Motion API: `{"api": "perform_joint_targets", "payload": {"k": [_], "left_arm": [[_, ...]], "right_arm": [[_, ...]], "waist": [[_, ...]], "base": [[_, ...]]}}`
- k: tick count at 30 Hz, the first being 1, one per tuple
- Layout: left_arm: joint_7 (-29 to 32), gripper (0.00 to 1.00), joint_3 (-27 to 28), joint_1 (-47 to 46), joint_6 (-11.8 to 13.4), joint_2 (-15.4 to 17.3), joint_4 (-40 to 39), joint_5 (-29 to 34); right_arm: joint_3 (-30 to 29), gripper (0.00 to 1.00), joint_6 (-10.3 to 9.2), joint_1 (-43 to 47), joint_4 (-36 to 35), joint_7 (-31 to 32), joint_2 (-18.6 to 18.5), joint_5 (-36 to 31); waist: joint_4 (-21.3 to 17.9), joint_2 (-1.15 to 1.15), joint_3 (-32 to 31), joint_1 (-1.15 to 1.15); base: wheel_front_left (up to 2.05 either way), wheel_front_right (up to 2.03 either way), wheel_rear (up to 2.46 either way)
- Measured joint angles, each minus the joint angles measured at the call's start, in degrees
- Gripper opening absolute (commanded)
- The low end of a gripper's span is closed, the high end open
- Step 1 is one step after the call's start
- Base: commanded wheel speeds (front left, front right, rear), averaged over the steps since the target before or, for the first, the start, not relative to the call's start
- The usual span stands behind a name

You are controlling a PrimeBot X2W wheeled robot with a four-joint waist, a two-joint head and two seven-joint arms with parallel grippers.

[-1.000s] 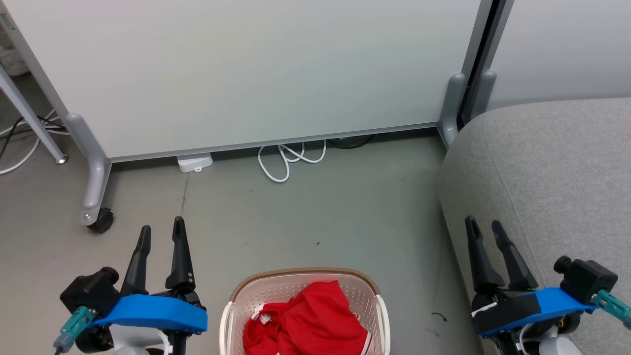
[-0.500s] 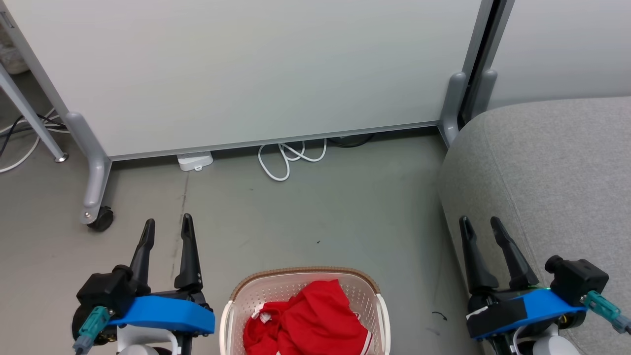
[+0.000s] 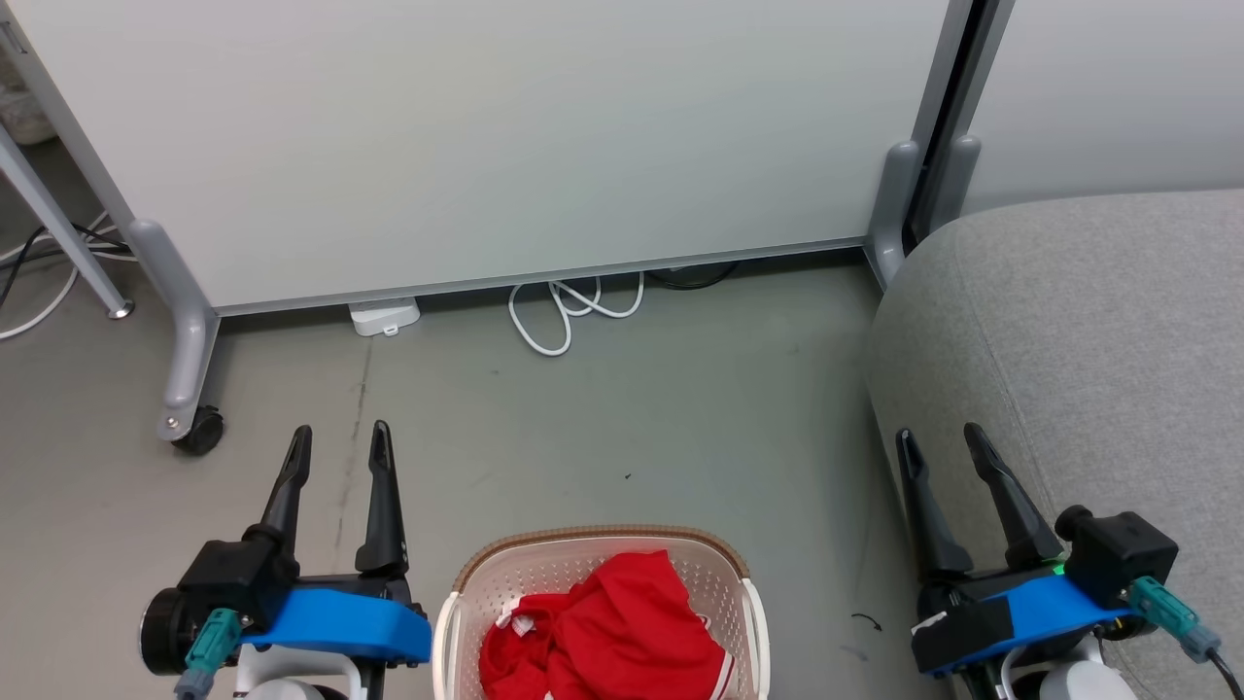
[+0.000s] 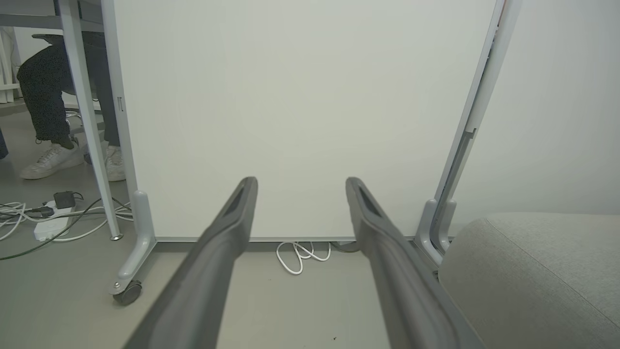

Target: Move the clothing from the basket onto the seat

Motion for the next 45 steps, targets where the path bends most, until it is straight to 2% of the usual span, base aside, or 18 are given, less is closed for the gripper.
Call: {"api": "perform_joint_targets", "payload": {"k": [27, 45], "left_arm": [[-2.80, 1.00, 0.81, -0.30, -2.43, -1.45, 3.59, 9.57], [-2.80, 1.00, 1.91, -0.41, -4.04, -1.89, 5.13, 8.38]], "right_arm": [[0.76, 1.00, 0.02, -0.29, 3.27, -2.79, -0.09, -10.96], [0.91, 1.00, 0.03, -0.44, 4.50, -2.85, -0.10, -10.79]], "waist": [[-0.14, 0.00, -0.16, 0.00], [-0.29, 0.00, 0.08, 0.00]], "base": [[0.00, 0.00, 0.00], [0.00, 0.00, 0.00]]}}
